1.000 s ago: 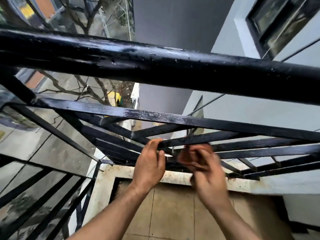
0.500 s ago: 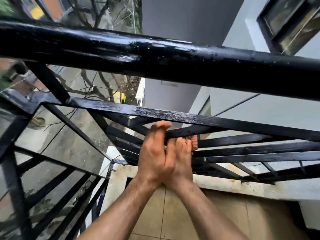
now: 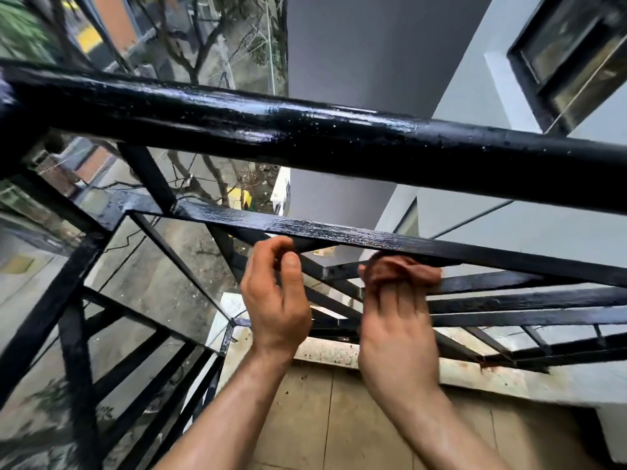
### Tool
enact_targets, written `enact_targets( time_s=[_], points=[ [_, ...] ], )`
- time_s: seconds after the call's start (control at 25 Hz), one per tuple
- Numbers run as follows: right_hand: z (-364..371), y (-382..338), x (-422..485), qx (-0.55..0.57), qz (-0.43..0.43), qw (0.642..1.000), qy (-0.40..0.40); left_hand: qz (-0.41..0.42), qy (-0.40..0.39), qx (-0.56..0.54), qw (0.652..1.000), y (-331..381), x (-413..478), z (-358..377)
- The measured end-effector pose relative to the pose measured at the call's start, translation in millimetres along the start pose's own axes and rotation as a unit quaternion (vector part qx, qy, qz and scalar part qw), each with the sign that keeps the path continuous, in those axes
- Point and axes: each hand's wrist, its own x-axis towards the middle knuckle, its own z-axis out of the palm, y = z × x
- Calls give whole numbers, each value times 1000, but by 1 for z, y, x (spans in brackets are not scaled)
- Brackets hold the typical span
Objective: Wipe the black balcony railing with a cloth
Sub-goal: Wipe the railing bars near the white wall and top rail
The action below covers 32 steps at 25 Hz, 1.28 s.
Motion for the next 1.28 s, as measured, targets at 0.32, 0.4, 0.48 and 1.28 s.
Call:
enact_targets(
  time_s=[0.32,0.4,0.48,1.28],
  points=[
    [-18,-45,33,467,12,878,-108,-25,-29,-19,999,-14,-9,-13],
    [-32,-43,11,469,21,883,-6,-55,-27,-42,997,-14,-7,-12],
    [-31,-52,10,319,-31,945,60,-84,-20,-70,994,-14,-2,-14],
    [34,38,-31,26,63,994,84,84,-139,139,977,15,-37,-4]
  ],
)
